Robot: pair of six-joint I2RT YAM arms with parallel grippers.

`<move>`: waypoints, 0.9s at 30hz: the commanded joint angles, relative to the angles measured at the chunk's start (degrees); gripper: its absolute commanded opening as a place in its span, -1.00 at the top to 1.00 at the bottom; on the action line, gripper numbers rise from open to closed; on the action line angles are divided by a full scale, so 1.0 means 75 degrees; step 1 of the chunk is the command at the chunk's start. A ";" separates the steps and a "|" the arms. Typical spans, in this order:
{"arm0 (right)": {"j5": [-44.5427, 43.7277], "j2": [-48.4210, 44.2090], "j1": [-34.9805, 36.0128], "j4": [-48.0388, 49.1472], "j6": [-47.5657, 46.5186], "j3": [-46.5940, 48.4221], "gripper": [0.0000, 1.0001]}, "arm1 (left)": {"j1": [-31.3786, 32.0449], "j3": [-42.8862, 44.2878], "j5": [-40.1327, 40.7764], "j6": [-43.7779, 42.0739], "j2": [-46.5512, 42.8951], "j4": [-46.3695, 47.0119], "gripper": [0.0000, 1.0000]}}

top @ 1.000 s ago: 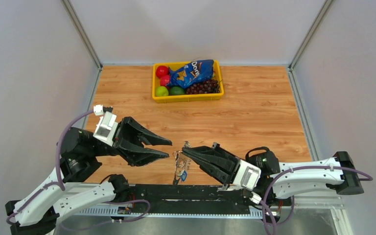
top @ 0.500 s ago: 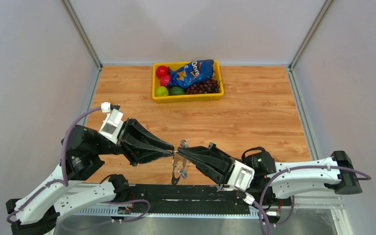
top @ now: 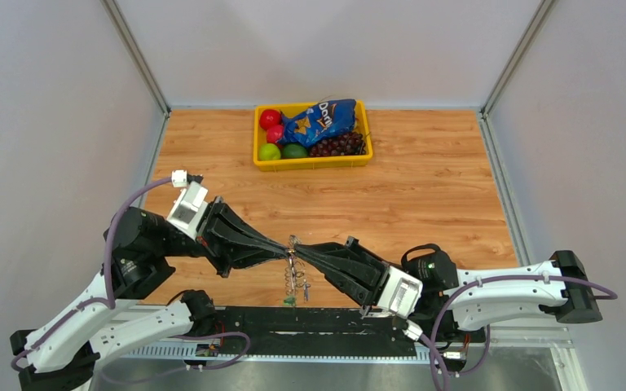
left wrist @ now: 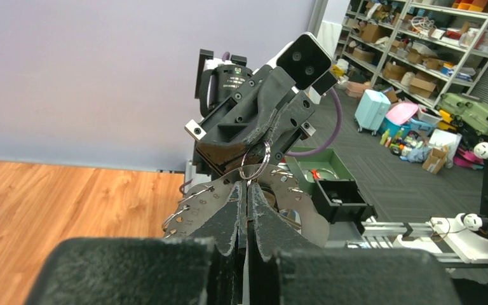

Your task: Put the keys on the keyring

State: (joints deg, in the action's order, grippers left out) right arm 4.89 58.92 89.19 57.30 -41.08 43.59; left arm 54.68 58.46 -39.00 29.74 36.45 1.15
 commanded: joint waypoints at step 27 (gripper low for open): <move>0.0937 0.0598 -0.0122 0.1227 0.1117 0.0455 1.00 | 0.0013 0.0195 -0.0664 -0.0306 0.0469 0.1124 0.94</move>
State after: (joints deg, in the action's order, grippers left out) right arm 9.85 63.13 88.40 65.34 -36.16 45.06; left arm 54.68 58.46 -44.58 30.00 38.61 8.38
